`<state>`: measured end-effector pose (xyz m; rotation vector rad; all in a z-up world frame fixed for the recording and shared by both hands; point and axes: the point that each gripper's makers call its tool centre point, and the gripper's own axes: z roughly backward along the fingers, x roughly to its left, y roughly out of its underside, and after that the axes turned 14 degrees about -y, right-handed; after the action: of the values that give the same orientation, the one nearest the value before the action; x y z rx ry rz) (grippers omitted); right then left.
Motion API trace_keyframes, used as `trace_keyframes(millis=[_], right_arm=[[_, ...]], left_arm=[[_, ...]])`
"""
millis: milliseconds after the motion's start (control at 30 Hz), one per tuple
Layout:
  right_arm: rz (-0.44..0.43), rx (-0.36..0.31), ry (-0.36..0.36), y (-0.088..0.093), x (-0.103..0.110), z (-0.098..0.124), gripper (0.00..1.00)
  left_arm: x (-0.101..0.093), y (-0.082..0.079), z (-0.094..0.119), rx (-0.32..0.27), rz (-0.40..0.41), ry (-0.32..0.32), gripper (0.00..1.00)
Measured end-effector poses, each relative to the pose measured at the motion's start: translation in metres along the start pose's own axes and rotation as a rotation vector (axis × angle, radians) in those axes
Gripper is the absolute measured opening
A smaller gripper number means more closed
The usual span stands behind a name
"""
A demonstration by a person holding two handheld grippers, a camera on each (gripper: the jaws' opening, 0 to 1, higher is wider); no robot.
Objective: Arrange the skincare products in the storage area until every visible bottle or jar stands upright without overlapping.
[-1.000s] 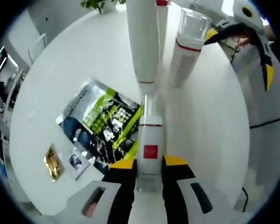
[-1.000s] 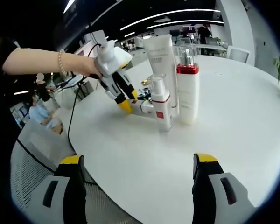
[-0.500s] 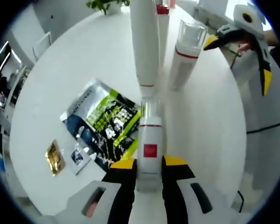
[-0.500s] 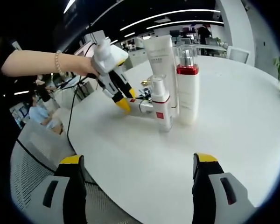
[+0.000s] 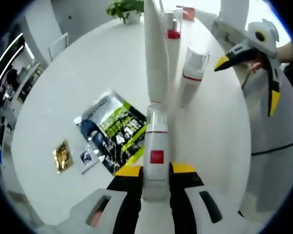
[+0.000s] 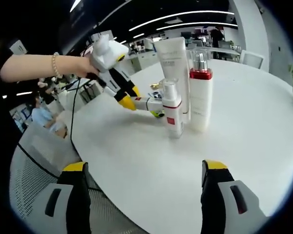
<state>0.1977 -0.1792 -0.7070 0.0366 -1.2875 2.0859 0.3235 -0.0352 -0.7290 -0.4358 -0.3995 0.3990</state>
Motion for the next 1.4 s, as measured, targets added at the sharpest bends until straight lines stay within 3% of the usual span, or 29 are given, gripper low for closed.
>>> trace_keyframes(millis=[300, 467, 600, 867, 1200, 1300, 1400], right_arm=[[0.011, -0.002, -0.009, -0.001, 0.002, 0.0, 0.94], [0.022, -0.002, -0.015, -0.002, 0.004, -0.001, 0.94], [0.018, -0.008, -0.023, -0.003, 0.005, -0.001, 0.93], [0.02, -0.018, -0.052, -0.005, 0.011, -0.004, 0.92], [-0.082, -0.115, -0.091, -0.015, 0.012, 0.002, 0.88], [-0.098, -0.13, -0.111, -0.018, 0.018, 0.002, 0.86], [-0.159, -0.201, -0.145, -0.03, 0.026, 0.002, 0.85]], left_arm=[[-0.01, 0.01, 0.017, -0.023, 0.044, -0.034, 0.25], [-0.016, 0.007, 0.027, -0.055, 0.093, -0.05, 0.25], [-0.019, 0.005, 0.036, -0.085, 0.142, -0.099, 0.25], [-0.038, 0.003, 0.055, -0.127, 0.206, -0.135, 0.25], [-0.056, 0.002, 0.071, -0.176, 0.323, -0.196, 0.25], [-0.058, -0.006, 0.08, -0.2, 0.323, -0.218, 0.25], [-0.061, -0.021, 0.093, -0.246, 0.343, -0.244, 0.25]])
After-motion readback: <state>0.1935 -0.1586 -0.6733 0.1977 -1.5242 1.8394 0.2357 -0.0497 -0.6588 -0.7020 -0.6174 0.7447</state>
